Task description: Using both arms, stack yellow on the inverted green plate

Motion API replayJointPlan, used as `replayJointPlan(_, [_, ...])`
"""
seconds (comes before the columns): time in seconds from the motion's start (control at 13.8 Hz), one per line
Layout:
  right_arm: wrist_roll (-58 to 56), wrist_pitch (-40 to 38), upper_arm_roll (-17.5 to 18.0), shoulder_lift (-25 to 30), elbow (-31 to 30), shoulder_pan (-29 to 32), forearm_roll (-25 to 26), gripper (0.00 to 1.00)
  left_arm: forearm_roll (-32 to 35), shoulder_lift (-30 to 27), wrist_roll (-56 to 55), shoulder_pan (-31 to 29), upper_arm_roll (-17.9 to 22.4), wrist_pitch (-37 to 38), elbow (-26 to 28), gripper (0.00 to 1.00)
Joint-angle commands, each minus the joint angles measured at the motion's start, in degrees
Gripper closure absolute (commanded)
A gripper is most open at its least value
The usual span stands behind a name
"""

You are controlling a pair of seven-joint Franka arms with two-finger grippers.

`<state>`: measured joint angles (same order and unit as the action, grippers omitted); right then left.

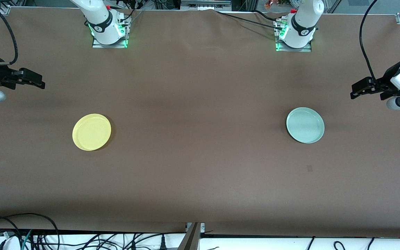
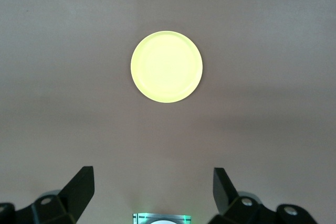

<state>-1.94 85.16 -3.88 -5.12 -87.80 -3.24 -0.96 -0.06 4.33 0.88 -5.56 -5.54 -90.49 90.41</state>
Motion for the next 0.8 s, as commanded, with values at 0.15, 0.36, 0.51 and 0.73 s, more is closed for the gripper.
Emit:
replayJointPlan(0.15, [0.8, -0.7, -0.1, -0.6, 1.4, 0.2, -0.8, 0.0, -0.4, 0.8, 0.2, -0.2, -0.2, 0.8, -1.7, 0.0])
replayJointPlan(0.36, [0.8, -0.7, -0.2, -0.6, 1.3, 0.3, -0.8, 0.0, -0.4, 0.8, 0.1, -0.5, -0.2, 0.8, -1.7, 0.0])
replayJointPlan(0.51, [0.8, -0.7, -0.2, -0.6, 1.3, 0.3, -0.7, 0.0, -0.5, 0.9, 0.0, -0.5, -0.1, 0.8, -1.7, 0.0])
replayJointPlan(0.73, [0.7, -0.7, -0.2, -0.6, 1.3, 0.3, -0.7, 0.0, -1.0, 0.9, 0.0, -0.8, -0.1, 0.7, -1.7, 0.0])
